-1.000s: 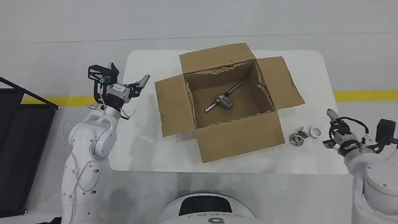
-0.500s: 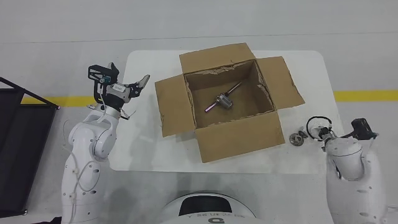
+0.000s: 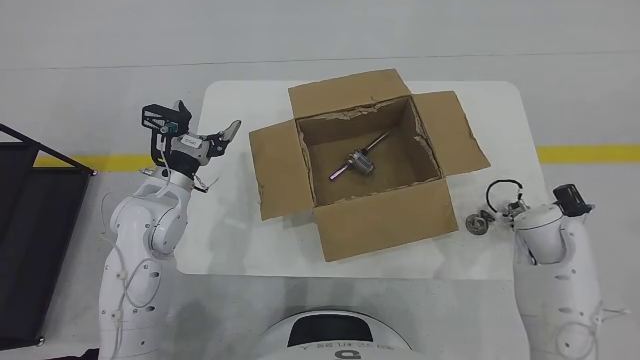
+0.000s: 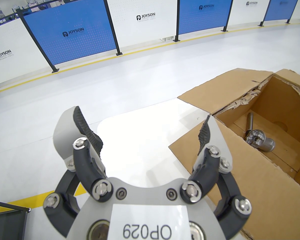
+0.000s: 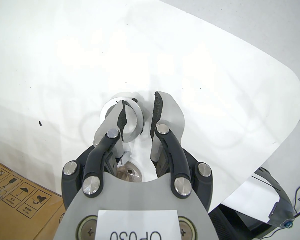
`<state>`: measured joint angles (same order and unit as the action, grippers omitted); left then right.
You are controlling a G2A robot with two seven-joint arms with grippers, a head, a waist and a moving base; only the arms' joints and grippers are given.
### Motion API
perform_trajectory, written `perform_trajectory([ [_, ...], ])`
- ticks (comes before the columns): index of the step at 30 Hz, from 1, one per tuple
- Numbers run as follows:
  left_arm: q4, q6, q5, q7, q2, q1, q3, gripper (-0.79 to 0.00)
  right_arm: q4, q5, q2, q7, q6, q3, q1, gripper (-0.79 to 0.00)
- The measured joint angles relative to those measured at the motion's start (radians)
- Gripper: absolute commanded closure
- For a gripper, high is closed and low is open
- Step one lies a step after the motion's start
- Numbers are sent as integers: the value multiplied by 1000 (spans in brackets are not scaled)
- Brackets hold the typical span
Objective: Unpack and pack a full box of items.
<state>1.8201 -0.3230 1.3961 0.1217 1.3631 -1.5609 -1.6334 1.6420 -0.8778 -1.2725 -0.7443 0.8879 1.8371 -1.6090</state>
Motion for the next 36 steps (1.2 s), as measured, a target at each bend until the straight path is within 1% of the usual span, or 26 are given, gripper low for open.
perform_trajectory([
  [1, 0, 0, 0, 0, 0, 0, 0, -785, -2, -4, 0, -1, 0, -2, 1, -114],
  [2, 0, 0, 0, 0, 0, 0, 0, -785, -5, -8, 1, -2, 0, -5, 2, -31],
  [3, 0, 0, 0, 0, 0, 0, 0, -785, -6, -11, 1, -3, 1, -7, 3, 0],
  [10, 0, 0, 0, 0, 0, 0, 0, -785, 15, -11, 3, -20, -2, -6, 0, 0],
  [19, 0, 0, 0, 0, 0, 0, 0, -785, 114, 85, 1, -14, -9, 63, -39, 0],
  [22, 0, 0, 0, 0, 0, 0, 0, -785, 168, 139, -3, 0, -13, 95, -61, 0],
  [25, 0, 0, 0, 0, 0, 0, 0, -785, 262, 259, -13, 27, -48, 149, -96, 0],
  [29, 0, 0, 0, 0, 0, 0, 0, -785, 391, 512, -38, 56, -115, 243, -168, 0],
  [32, 0, 0, 0, 0, 0, 0, 0, -785, 442, 688, -53, 62, -161, 287, -212, 0],
  [36, 0, 0, 0, 0, 0, 0, 0, -785, 470, 842, -63, 55, -201, 314, -256, 0],
])
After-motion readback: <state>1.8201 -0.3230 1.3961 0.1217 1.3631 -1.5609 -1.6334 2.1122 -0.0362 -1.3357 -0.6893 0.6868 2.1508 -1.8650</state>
